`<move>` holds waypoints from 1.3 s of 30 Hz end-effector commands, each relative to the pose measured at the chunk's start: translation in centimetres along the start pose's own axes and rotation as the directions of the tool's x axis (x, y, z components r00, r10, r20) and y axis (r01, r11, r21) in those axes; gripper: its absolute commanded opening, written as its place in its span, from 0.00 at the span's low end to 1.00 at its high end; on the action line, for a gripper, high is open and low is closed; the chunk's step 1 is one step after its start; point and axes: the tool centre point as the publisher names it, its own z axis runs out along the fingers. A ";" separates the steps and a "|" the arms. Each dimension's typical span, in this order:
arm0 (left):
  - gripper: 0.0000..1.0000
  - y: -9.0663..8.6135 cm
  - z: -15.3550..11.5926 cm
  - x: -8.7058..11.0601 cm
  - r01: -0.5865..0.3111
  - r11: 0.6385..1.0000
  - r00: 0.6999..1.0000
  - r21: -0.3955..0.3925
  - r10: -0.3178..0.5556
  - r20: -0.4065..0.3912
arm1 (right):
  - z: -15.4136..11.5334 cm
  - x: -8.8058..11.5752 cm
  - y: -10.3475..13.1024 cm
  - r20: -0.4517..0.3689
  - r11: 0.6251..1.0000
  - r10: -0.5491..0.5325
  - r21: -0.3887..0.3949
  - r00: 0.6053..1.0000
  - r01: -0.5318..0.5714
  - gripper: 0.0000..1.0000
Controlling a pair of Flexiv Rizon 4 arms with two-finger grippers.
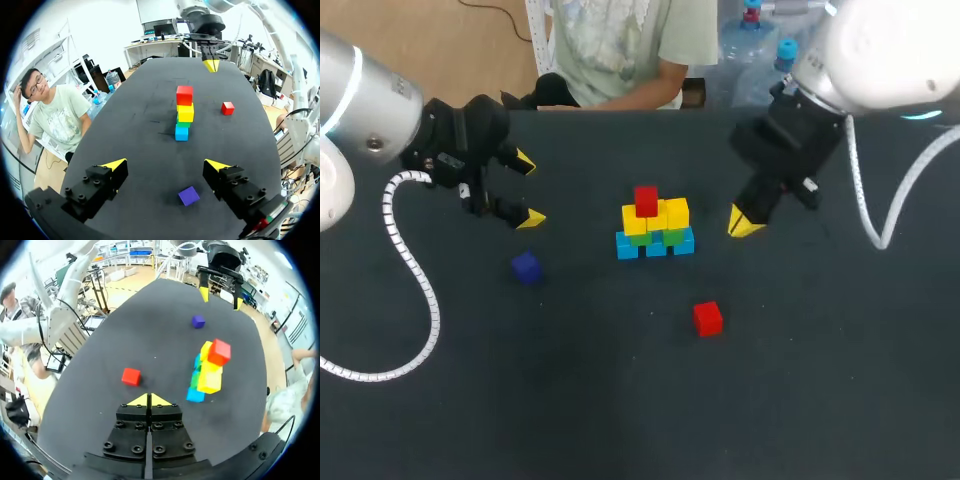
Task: Place the blue cubes, place green cubes on the blue cubes, place the yellow cubes on the green cubes, then place the red cubes on the yellow cubes, and place purple cube on the red cubes.
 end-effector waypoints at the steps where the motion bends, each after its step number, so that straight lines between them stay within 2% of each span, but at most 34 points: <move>1: 1.00 0.1 0.0 0.1 -0.002 1.000 1.000 0.001 0.002 0.003 | -0.2 0.4 1.6 -0.004 0.998 0.031 0.052 1.000 -0.031 0.45; 2: 1.00 0.1 0.0 0.1 -0.002 1.000 1.000 0.001 0.002 0.003 | -0.3 0.5 1.8 -0.007 0.998 0.042 0.054 0.999 -0.041 1.00; 7: 1.00 0.1 0.0 0.1 -0.002 1.000 1.000 0.001 0.002 0.003 | -1.0 0.7 2.0 -0.036 0.996 0.049 0.072 0.998 -0.046 1.00; 12: 1.00 0.1 0.0 0.1 -0.002 1.000 1.000 0.001 0.002 0.003 | -2.3 0.4 1.3 -0.068 0.994 0.026 0.108 0.997 -0.019 1.00; 16: 1.00 0.1 0.0 0.1 -0.002 1.000 1.000 0.001 0.002 0.003 | -5.0 0.1 -0.6 -0.146 0.983 0.007 0.181 0.989 0.020 1.00; 20: 1.00 0.1 0.0 0.1 -0.002 1.000 1.000 0.001 0.002 0.003 | -8.3 0.6 -4.1 -0.188 0.965 -0.029 0.250 0.982 0.076 1.00; 22: 1.00 0.1 0.0 0.1 -0.002 1.000 1.000 0.001 0.002 0.003 | -9.6 1.0 -5.7 -0.145 0.956 -0.061 0.275 0.987 0.100 1.00; 24: 1.00 0.1 0.0 0.1 -0.002 1.000 1.000 0.001 0.002 0.003 | -10.4 1.6 -6.8 -0.140 0.952 -0.043 0.296 0.989 0.083 1.00; 27: 1.00 0.1 0.0 0.1 -0.002 1.000 1.000 0.001 0.002 0.003 | -10.5 1.5 -6.6 -0.132 0.945 -0.033 0.319 0.991 0.074 1.00; 29: 1.00 0.1 0.0 0.1 -0.002 1.000 1.000 0.001 0.002 0.003 | -9.8 1.7 -6.1 -0.135 0.952 -0.023 0.300 0.991 0.063 1.00; 30: 1.00 0.1 0.0 0.1 -0.002 1.000 1.000 0.001 0.002 0.003 | -9.5 1.9 -5.8 -0.130 0.955 0.002 0.296 0.992 0.036 0.51; 31: 1.00 0.1 0.0 0.1 -0.002 1.000 1.000 0.001 0.002 0.003 | -9.1 2.2 -5.6 -0.119 0.959 -0.001 0.281 0.993 0.035 0.45; 32: 1.00 0.1 0.0 0.1 -0.002 1.000 1.000 0.001 0.002 0.003 | -8.8 2.1 -5.2 -0.114 0.959 -0.008 0.279 0.994 0.039 0.49; 33: 1.00 0.1 0.0 0.1 -0.002 1.000 1.000 0.001 0.002 0.003 | -8.8 2.2 -5.0 -0.109 0.958 -0.001 0.284 0.994 0.032 0.62; 34: 1.00 0.1 0.0 0.1 -0.002 1.000 1.000 0.001 0.002 0.003 | -8.7 2.3 -4.7 -0.107 0.958 0.000 0.284 0.994 0.030 0.47; 36: 1.00 0.1 0.0 0.1 -0.002 1.000 1.000 0.001 0.002 0.003 | -8.7 2.4 -4.0 -0.099 0.956 0.012 0.292 0.995 0.018 0.07; 37: 1.00 0.1 0.0 0.1 -0.002 1.000 1.000 0.001 0.002 0.003 | -8.7 2.5 -3.7 -0.100 0.957 0.023 0.288 0.995 0.007 0.03; 39: 1.00 0.1 0.0 0.1 -0.002 1.000 1.000 0.001 0.002 0.003 | -8.6 2.6 -3.0 -0.097 0.960 0.040 0.278 0.994 -0.012 0.05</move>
